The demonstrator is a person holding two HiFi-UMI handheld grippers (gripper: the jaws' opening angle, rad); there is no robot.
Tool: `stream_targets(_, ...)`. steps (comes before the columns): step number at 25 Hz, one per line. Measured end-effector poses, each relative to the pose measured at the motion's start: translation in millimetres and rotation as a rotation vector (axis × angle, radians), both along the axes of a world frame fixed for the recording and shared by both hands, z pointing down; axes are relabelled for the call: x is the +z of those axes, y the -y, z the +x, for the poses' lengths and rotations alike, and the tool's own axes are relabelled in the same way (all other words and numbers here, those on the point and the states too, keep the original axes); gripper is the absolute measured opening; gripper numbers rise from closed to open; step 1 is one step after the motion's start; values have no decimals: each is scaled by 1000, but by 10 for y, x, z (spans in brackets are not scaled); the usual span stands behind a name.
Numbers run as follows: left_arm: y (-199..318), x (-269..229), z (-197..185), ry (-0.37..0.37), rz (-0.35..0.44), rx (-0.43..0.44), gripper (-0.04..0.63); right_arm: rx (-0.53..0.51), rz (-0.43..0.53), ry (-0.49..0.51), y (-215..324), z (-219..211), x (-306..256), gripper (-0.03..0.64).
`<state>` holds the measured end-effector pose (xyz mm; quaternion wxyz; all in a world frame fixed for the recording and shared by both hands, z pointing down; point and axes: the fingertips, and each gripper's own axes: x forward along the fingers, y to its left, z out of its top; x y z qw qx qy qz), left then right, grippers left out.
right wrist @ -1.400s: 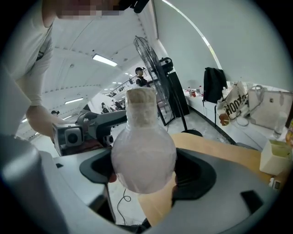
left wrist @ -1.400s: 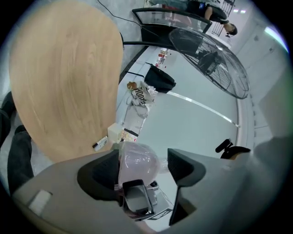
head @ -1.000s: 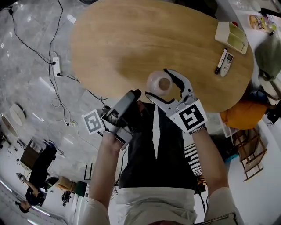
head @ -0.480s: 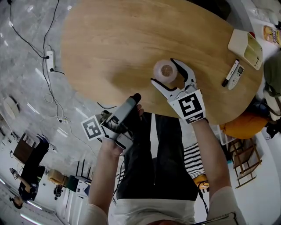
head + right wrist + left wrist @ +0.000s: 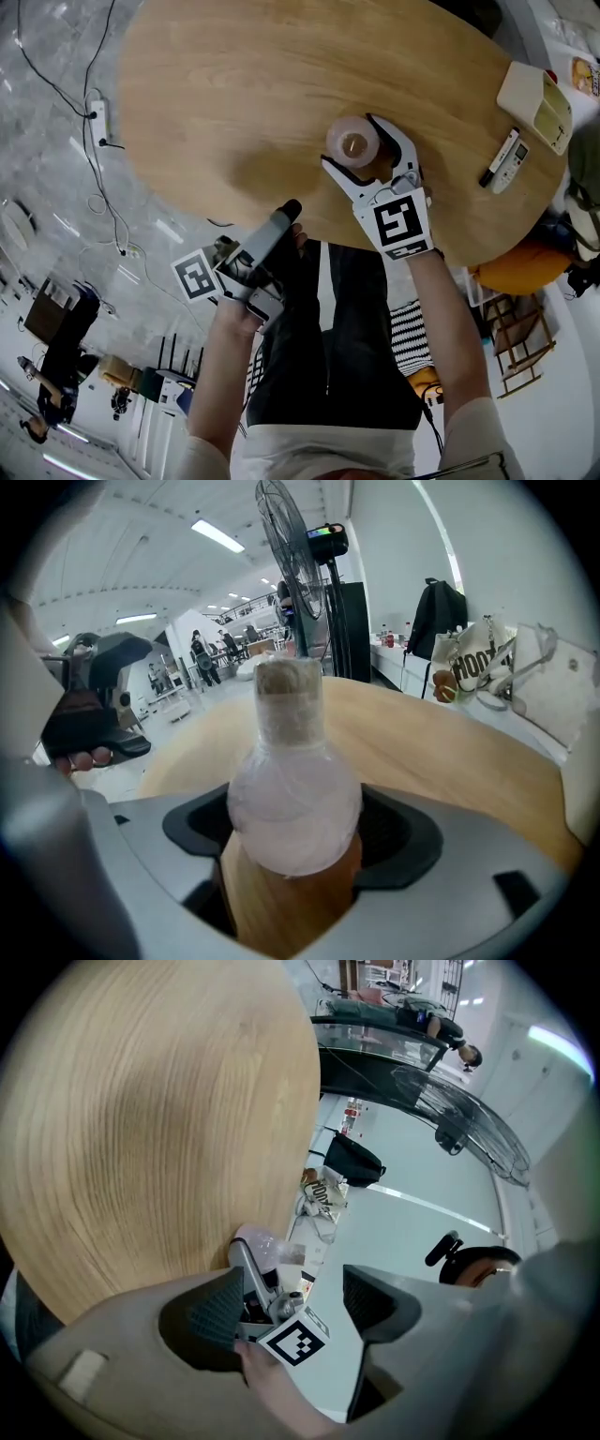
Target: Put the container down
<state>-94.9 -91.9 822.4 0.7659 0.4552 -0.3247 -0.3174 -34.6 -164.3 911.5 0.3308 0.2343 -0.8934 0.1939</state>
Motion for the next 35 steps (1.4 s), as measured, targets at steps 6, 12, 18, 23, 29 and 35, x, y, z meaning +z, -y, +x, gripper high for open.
stream_targets(6,-75,-17,-34,6,2,-6,336,-49,52,-129,-46,86,114,387)
stream_targets(12,-122,-132,-105,22,12,16,336,-39,27,-143,-49,56,20,390)
stream_targets(18,-59,-522,-37,159,111,180,328,44,11,-99,-87,150,-541,388)
stream_targets(23,-14,-1106,69,292,251,325,266,89,-41,-56,-278,186,-1191,387)
stream_targets(29,-97,-2058,125,446,387,445,206,254,-83,41,-490,297,-2272,316)
stream_targets(35,-286,-3086,112,617,551,541,164,398,-57,83,-711,478,-3376,253)
